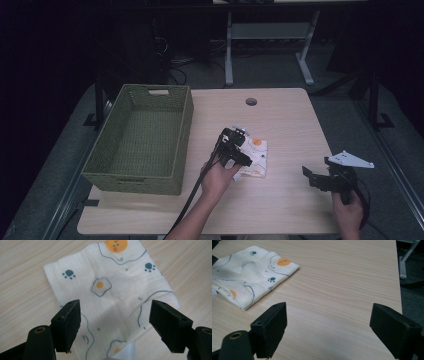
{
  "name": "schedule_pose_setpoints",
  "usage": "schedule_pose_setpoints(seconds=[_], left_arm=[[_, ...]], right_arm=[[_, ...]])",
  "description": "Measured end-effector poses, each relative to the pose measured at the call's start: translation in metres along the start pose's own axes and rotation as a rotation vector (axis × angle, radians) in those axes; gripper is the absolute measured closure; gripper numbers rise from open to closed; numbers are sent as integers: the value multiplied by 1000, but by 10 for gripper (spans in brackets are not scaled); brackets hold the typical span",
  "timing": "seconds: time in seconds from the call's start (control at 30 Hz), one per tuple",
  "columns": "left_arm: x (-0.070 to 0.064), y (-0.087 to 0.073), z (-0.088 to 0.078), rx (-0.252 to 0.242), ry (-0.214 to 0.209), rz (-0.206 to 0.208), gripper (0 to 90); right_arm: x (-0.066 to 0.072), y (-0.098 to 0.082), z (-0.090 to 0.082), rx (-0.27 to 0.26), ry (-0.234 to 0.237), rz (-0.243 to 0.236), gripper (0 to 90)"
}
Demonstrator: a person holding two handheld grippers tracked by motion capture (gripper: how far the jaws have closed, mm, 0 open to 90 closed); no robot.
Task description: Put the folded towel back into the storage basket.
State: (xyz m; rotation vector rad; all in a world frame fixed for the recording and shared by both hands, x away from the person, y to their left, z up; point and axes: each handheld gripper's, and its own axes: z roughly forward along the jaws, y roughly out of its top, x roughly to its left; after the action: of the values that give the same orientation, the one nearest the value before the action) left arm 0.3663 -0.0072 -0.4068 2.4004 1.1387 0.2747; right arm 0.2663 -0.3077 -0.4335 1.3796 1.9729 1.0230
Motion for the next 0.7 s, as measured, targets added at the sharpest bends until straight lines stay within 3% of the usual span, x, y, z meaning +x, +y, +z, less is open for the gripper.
schedule_pose_setpoints(seconds=[0.7], left_arm=[[10,24,35,67,-13,-55,257]], right_arm=[[-4,0,-1,-11,5,11,139]])
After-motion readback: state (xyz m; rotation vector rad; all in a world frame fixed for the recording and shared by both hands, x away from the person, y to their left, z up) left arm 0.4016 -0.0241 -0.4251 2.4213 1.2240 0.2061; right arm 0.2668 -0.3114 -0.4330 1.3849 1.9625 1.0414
